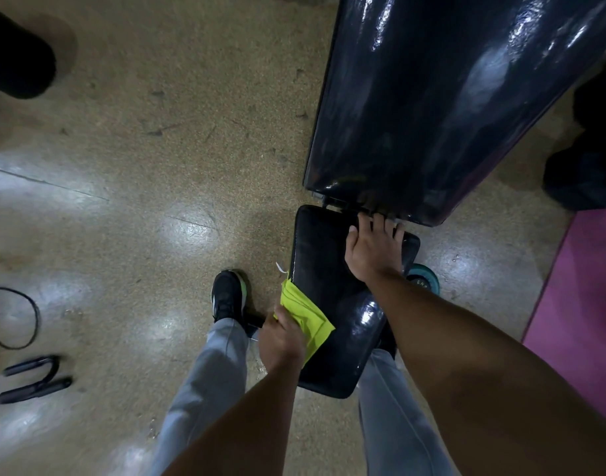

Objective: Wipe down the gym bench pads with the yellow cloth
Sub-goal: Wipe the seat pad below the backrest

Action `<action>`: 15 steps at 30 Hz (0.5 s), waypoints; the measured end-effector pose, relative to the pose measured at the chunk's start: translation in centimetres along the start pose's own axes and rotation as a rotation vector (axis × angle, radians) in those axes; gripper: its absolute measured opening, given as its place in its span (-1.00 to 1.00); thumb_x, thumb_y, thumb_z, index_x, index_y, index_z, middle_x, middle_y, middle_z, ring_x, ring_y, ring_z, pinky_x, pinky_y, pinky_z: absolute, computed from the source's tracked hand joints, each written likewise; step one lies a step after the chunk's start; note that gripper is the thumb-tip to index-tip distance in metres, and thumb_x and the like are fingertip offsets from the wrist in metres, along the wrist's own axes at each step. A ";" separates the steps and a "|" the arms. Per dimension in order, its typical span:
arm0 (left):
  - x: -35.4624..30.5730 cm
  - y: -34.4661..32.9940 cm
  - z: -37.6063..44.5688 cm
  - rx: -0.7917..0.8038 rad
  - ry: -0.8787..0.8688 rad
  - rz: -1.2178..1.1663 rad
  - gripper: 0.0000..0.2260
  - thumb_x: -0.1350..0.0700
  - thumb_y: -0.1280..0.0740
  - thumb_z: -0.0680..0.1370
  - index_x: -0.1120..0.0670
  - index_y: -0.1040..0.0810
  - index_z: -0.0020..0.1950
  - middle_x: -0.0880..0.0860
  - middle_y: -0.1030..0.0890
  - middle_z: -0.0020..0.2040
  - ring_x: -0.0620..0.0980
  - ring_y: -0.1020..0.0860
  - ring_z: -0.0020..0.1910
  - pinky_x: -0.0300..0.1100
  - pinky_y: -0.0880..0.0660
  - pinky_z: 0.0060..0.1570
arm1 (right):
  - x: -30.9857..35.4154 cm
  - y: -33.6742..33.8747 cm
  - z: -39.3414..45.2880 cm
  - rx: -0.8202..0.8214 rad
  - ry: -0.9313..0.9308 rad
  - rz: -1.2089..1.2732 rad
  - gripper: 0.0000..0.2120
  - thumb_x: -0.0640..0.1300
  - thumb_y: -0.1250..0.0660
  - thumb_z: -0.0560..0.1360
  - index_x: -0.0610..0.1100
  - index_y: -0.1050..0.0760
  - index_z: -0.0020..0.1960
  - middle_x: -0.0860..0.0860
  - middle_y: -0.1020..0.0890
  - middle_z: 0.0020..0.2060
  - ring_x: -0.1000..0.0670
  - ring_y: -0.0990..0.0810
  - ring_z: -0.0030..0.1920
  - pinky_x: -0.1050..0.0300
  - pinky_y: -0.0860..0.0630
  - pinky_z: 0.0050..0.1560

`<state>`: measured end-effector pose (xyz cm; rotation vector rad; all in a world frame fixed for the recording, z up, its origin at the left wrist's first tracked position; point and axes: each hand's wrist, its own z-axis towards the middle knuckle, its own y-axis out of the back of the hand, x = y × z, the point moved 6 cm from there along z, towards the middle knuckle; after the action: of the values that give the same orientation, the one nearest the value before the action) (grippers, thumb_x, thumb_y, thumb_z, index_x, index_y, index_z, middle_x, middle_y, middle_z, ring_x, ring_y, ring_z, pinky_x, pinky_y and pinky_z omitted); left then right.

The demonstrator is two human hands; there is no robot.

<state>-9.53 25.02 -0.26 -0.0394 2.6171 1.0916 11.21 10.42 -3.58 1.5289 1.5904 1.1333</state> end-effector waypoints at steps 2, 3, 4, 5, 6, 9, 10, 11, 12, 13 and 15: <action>0.5 0.2 -0.5 0.000 0.004 -0.012 -0.48 -0.09 0.02 0.72 0.20 -0.62 0.22 0.30 -0.64 0.14 0.31 -0.57 0.14 -0.01 -0.43 0.03 | 0.2 0.0 -0.2 0.007 -0.014 -0.001 -0.36 0.09 0.19 0.60 -0.18 -0.40 0.45 -0.26 -0.48 0.35 -0.32 -0.40 0.38 -0.39 -0.19 0.48; 0.7 0.4 -0.7 -0.003 0.007 -0.017 -0.49 -0.08 0.01 0.72 0.20 -0.62 0.22 0.30 -0.64 0.14 0.32 -0.57 0.15 -0.01 -0.42 0.03 | 0.3 0.0 -0.2 0.022 -0.016 -0.002 -0.36 0.09 0.19 0.60 -0.17 -0.37 0.48 -0.26 -0.46 0.38 -0.32 -0.38 0.40 -0.39 -0.17 0.49; 0.8 0.5 -0.9 -0.004 0.010 -0.021 -0.50 -0.07 0.01 0.72 0.21 -0.62 0.22 0.30 -0.64 0.15 0.32 -0.57 0.15 -0.02 -0.42 0.03 | 0.4 -0.1 -0.2 0.038 -0.014 -0.003 -0.37 0.08 0.19 0.61 -0.16 -0.34 0.51 -0.26 -0.44 0.41 -0.32 -0.36 0.43 -0.38 -0.16 0.50; 1.0 0.6 -1.0 -0.002 0.019 -0.022 -0.50 -0.06 0.01 0.72 0.22 -0.62 0.22 0.30 -0.63 0.15 0.32 -0.56 0.15 -0.03 -0.40 0.01 | 0.4 -0.2 -0.2 0.048 -0.010 -0.003 -0.38 0.08 0.18 0.61 -0.15 -0.32 0.53 -0.26 -0.43 0.42 -0.31 -0.34 0.45 -0.37 -0.14 0.51; 1.2 0.6 -1.1 -0.002 0.028 -0.022 -0.51 -0.05 0.00 0.72 0.22 -0.62 0.22 0.30 -0.63 0.15 0.33 -0.56 0.16 -0.04 -0.38 0.00 | 0.4 -0.2 -0.3 0.053 -0.007 -0.005 -0.38 0.08 0.18 0.62 -0.14 -0.30 0.54 -0.26 -0.42 0.43 -0.31 -0.33 0.46 -0.36 -0.13 0.52; 1.9 0.5 -1.2 -0.007 0.072 -0.011 -0.51 -0.07 0.00 0.71 0.21 -0.61 0.23 0.29 -0.62 0.17 0.32 -0.55 0.17 0.00 -0.41 0.04 | 0.4 -0.3 -0.3 0.068 0.002 -0.014 -0.48 0.05 0.08 0.68 -0.14 -0.27 0.55 -0.27 -0.43 0.42 -0.30 -0.34 0.45 -0.35 -0.11 0.52; 2.1 0.5 -1.3 -0.011 0.083 -0.012 -0.50 -0.08 0.00 0.71 0.20 -0.61 0.22 0.28 -0.63 0.16 0.32 -0.55 0.16 0.03 -0.44 0.07 | 0.4 -0.4 -0.3 0.076 0.002 -0.018 -0.50 0.04 0.05 0.69 -0.14 -0.26 0.55 -0.27 -0.43 0.42 -0.30 -0.34 0.45 -0.34 -0.10 0.52; 2.3 0.5 -1.4 -0.016 0.097 -0.013 -0.50 -0.09 0.00 0.71 0.20 -0.62 0.21 0.28 -0.63 0.15 0.31 -0.56 0.15 0.04 -0.45 0.08 | 0.4 -0.4 -0.2 0.081 -0.001 -0.024 -0.51 0.03 0.04 0.70 -0.14 -0.25 0.56 -0.26 -0.42 0.42 -0.30 -0.33 0.45 -0.34 -0.09 0.53; 2.5 0.5 -1.5 -0.021 0.109 -0.017 -0.50 -0.09 0.00 0.70 0.20 -0.62 0.20 0.28 -0.63 0.14 0.30 -0.56 0.14 0.04 -0.45 0.08 | 0.4 -0.4 -0.2 0.084 -0.005 -0.029 -0.51 0.03 0.04 0.70 -0.14 -0.25 0.56 -0.26 -0.42 0.42 -0.30 -0.33 0.45 -0.34 -0.09 0.53; 2.6 0.5 -1.5 -0.025 0.120 -0.021 -0.50 -0.09 -0.01 0.70 0.20 -0.62 0.19 0.28 -0.63 0.14 0.29 -0.56 0.14 0.04 -0.45 0.08 | 0.4 -0.4 -0.1 0.083 -0.010 -0.034 -0.51 0.03 0.04 0.70 -0.13 -0.24 0.56 -0.26 -0.42 0.42 -0.30 -0.33 0.45 -0.34 -0.08 0.53; 3.1 0.5 -1.6 -0.038 0.141 -0.040 -0.51 -0.08 -0.02 0.71 0.22 -0.63 0.18 0.29 -0.63 0.14 0.30 -0.56 0.14 0.04 -0.44 0.08 | 0.4 -0.5 -0.1 0.077 -0.018 -0.040 -0.51 0.03 0.04 0.70 -0.14 -0.24 0.56 -0.26 -0.42 0.42 -0.30 -0.33 0.45 -0.33 -0.09 0.52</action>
<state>-12.93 24.50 0.25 -0.1827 2.7062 1.1636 10.84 10.85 -3.88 1.5448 1.6628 1.0450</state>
